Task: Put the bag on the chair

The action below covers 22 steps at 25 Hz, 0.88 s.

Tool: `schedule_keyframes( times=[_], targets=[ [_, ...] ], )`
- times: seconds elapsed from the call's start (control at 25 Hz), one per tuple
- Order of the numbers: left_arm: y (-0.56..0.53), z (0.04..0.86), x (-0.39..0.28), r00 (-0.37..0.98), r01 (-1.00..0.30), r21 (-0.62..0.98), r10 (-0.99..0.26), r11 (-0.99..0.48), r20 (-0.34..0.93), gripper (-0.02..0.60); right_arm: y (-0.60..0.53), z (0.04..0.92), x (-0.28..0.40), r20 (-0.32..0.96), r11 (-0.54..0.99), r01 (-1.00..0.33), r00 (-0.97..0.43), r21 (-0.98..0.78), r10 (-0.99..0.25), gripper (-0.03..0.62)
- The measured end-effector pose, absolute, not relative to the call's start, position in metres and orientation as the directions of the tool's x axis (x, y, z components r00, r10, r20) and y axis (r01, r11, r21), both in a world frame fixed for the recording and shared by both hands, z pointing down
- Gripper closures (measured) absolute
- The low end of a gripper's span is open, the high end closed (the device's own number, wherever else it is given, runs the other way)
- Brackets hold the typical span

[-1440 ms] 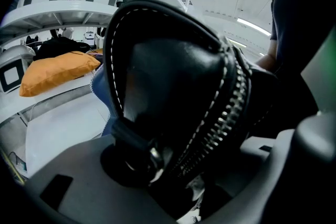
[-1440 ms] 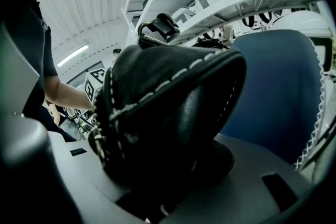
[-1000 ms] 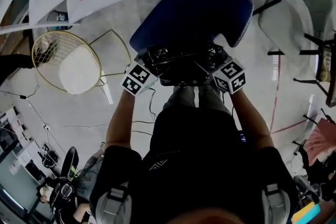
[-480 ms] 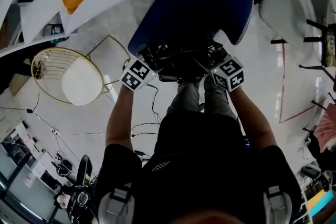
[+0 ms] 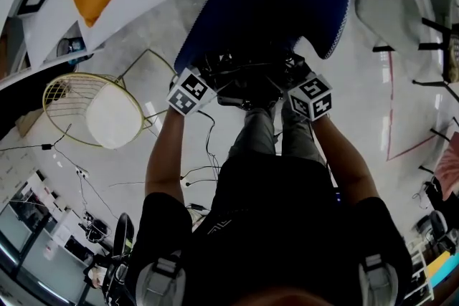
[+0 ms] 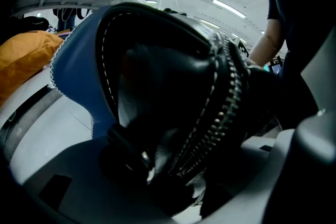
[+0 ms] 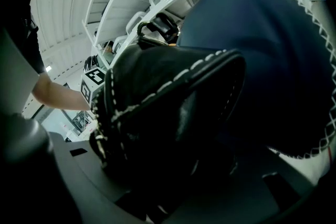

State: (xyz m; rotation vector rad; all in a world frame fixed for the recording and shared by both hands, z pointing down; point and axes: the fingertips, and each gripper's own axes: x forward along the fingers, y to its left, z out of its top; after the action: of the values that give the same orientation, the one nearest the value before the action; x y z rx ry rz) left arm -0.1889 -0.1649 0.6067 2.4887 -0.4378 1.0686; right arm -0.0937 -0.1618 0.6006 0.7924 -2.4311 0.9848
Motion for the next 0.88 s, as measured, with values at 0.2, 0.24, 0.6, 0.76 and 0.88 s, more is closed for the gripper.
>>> schedule_keyframes(
  times=[0.2,0.24,0.6,0.76,0.88],
  targets=[
    [-0.175,0.614,-0.186,0.666,-0.393,0.238,-0.097,-0.888,0.740,0.284,-0.167,0.608,-0.090,0.542,0.561,-0.651,-0.751,-0.511,-0.378,0.378],
    [-0.176,0.615,-0.185,0.668,-0.388,0.242,-0.090,-0.890,0.739,0.284,-0.168,0.609,-0.090,0.543,0.557,-0.654,-0.749,-0.512,-0.380,0.377],
    [-0.182,0.628,-0.190,0.697,-0.374,0.281,-0.067,-0.884,0.714,0.277,-0.172,0.617,-0.095,0.558,0.561,-0.651,-0.748,-0.511,-0.360,0.370],
    [-0.185,0.631,-0.192,0.717,-0.347,0.306,-0.041,-0.887,0.696,0.270,-0.176,0.619,-0.098,0.556,0.557,-0.648,-0.751,-0.519,-0.355,0.367],
    [-0.186,0.632,-0.193,0.735,-0.323,0.321,-0.022,-0.891,0.678,0.262,-0.178,0.619,-0.100,0.556,0.558,-0.645,-0.754,-0.522,-0.351,0.365]
  ],
)
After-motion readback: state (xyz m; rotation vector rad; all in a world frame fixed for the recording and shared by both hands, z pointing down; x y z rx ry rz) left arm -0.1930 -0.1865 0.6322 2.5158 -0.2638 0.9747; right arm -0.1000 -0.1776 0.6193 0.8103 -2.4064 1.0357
